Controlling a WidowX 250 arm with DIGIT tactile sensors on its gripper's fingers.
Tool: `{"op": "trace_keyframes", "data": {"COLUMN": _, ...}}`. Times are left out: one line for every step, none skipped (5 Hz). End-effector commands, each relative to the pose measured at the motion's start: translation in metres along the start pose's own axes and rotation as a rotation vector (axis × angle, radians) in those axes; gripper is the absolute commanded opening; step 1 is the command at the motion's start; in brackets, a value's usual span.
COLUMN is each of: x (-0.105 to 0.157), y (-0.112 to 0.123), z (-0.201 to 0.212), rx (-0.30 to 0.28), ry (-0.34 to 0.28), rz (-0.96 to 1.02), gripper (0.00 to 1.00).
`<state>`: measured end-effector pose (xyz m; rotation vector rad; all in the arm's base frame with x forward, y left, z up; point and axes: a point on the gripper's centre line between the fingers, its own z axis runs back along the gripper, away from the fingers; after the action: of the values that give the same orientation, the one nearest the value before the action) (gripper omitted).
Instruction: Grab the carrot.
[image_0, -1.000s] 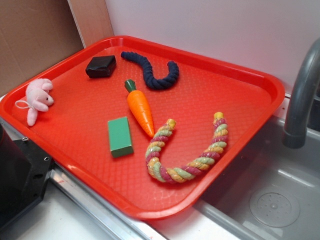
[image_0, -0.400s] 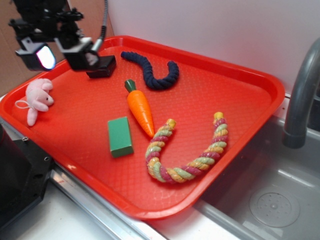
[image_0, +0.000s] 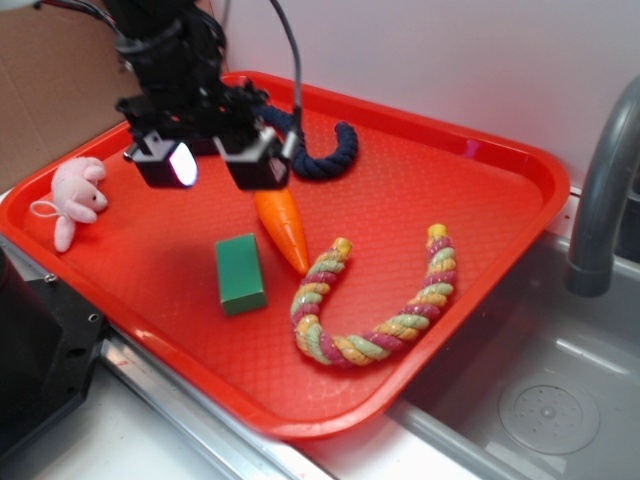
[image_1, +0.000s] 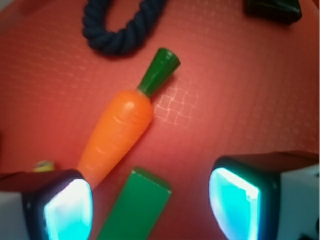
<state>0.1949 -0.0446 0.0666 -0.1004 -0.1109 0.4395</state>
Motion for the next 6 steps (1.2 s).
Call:
{"op": "trace_keyframes", "data": {"x": 0.019, "y": -0.015, "z": -0.034, "rx": -0.002, "ry": 0.054, "rz": 0.043, "gripper": 1.0}}
{"op": "trace_keyframes", "data": {"x": 0.02, "y": -0.01, "z": -0.047, "rx": 0.012, "ry": 0.087, "rz": 0.07, "gripper": 1.0}}
{"op": "trace_keyframes", "data": {"x": 0.018, "y": -0.008, "z": -0.053, "rx": 0.028, "ry": 0.099, "rz": 0.098, "gripper": 0.94}}
{"op": "trace_keyframes", "data": {"x": 0.015, "y": -0.006, "z": -0.054, "rx": 0.043, "ry": 0.102, "rz": 0.111, "gripper": 0.0}}
{"op": "trace_keyframes", "data": {"x": 0.016, "y": -0.003, "z": -0.046, "rx": 0.038, "ry": 0.087, "rz": 0.132, "gripper": 0.0}}
{"op": "trace_keyframes", "data": {"x": 0.019, "y": 0.002, "z": -0.035, "rx": 0.026, "ry": 0.097, "rz": 0.074, "gripper": 0.0}}
